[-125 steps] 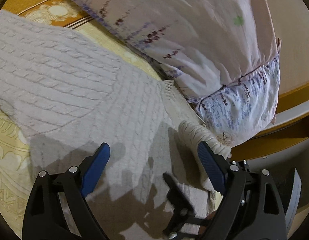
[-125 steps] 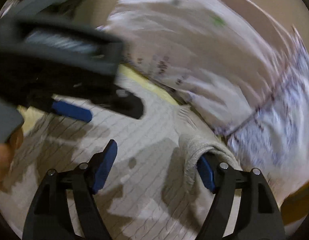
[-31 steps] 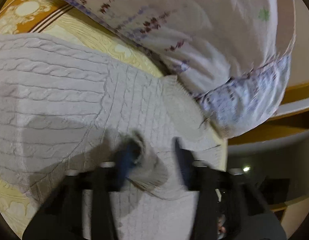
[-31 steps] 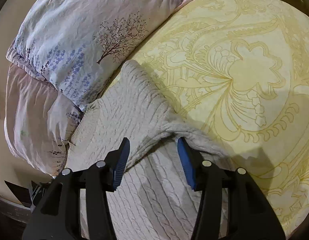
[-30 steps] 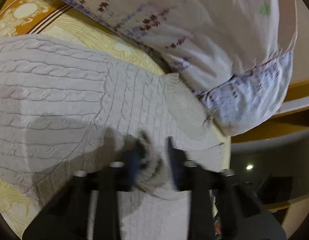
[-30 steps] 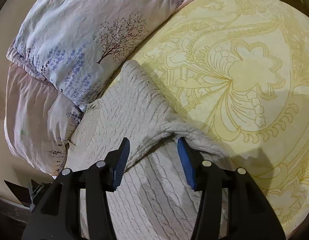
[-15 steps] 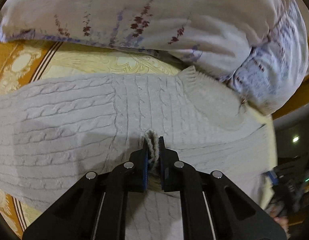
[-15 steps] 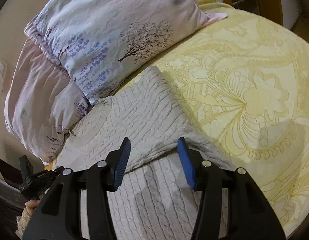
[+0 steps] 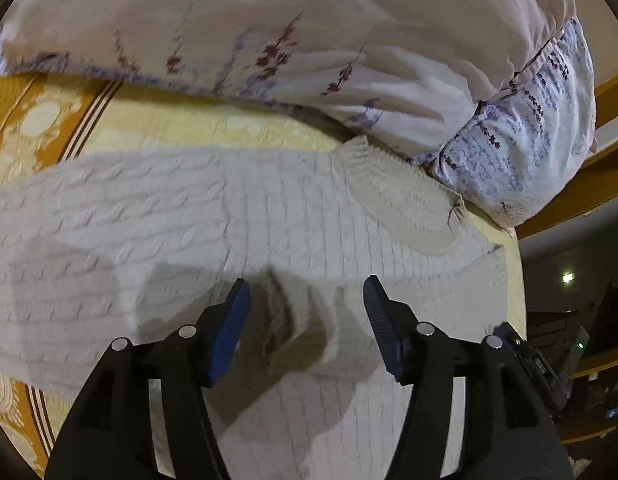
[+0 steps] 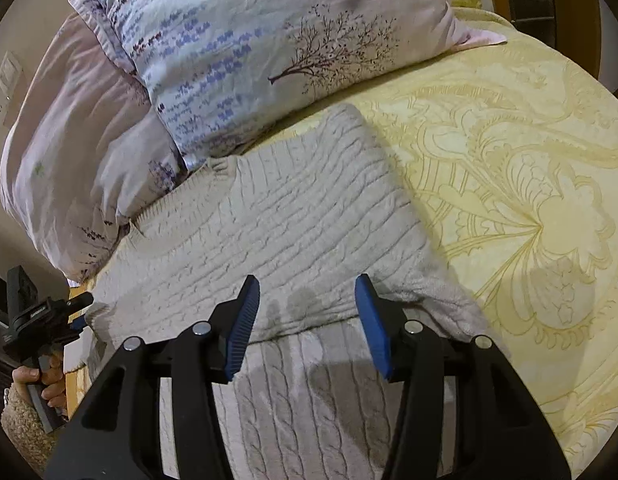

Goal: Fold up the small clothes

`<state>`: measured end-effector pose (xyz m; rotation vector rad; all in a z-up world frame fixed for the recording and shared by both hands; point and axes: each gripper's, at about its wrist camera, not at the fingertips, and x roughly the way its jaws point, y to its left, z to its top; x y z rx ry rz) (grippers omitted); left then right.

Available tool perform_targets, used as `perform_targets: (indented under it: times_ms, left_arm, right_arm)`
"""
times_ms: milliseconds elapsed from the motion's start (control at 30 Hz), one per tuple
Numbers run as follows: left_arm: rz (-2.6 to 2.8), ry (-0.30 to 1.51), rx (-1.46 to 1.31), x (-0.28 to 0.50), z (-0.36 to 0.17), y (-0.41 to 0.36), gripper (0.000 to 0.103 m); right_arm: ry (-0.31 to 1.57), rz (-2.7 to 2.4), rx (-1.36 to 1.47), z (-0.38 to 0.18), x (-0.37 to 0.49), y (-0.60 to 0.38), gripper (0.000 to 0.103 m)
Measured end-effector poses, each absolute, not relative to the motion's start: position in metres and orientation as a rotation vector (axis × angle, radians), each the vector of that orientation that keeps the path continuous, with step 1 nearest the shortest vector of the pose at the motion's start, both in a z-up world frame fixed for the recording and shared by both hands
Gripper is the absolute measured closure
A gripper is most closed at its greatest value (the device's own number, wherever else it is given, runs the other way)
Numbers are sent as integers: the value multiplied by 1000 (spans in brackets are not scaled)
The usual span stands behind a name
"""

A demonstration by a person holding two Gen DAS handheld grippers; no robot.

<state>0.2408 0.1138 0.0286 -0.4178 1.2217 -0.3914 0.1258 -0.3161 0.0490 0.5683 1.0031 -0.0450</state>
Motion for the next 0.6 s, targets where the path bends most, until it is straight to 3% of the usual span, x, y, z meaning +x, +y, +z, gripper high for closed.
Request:
perform_targets:
  times_ms: [167, 367, 433, 600]
  left_arm:
    - [-428, 1232, -461, 228, 21, 114, 46]
    - [-551, 1240, -477, 214, 26, 101, 80]
    - [-559, 1209, -538, 216, 33, 105, 81]
    - [-375, 1260, -342, 219, 30, 106, 87]
  right_arm:
    - [1008, -48, 557, 47, 128, -314, 51]
    - [1013, -49, 532, 45, 131, -310, 44]
    - [1012, -48, 517, 44, 131, -307, 41]
    - [1011, -47, 501, 44, 133, -306, 38]
